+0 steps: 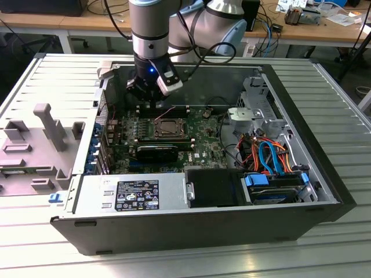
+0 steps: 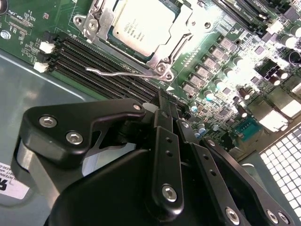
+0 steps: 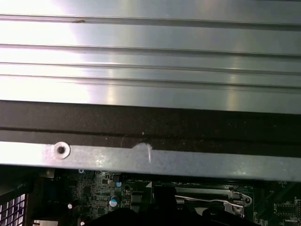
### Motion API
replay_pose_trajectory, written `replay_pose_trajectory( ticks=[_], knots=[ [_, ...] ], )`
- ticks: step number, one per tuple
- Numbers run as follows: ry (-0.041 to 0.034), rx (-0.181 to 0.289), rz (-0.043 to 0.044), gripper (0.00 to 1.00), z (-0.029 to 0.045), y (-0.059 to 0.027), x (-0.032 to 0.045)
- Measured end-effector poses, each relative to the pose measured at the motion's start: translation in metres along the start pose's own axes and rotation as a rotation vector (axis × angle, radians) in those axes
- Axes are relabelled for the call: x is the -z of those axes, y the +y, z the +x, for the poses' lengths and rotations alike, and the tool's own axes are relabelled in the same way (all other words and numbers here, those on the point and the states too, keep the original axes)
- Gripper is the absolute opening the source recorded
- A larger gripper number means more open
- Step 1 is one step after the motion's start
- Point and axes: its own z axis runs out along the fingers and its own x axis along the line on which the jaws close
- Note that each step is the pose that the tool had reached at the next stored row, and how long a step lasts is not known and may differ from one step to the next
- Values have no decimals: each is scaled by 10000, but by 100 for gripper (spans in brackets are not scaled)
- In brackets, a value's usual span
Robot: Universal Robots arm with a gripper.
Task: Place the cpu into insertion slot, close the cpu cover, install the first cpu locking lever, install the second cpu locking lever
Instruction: 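Install the first cpu locking lever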
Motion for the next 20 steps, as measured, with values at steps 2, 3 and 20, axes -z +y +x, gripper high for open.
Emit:
replay_pose_trajectory(
  ticks=[2, 3, 20],
  knots=[
    [0, 0, 0, 11, 0, 0, -8],
    [0, 0, 0, 11, 0, -1, -11],
    [0, 0, 0, 11, 0, -4, -66]
  ],
)
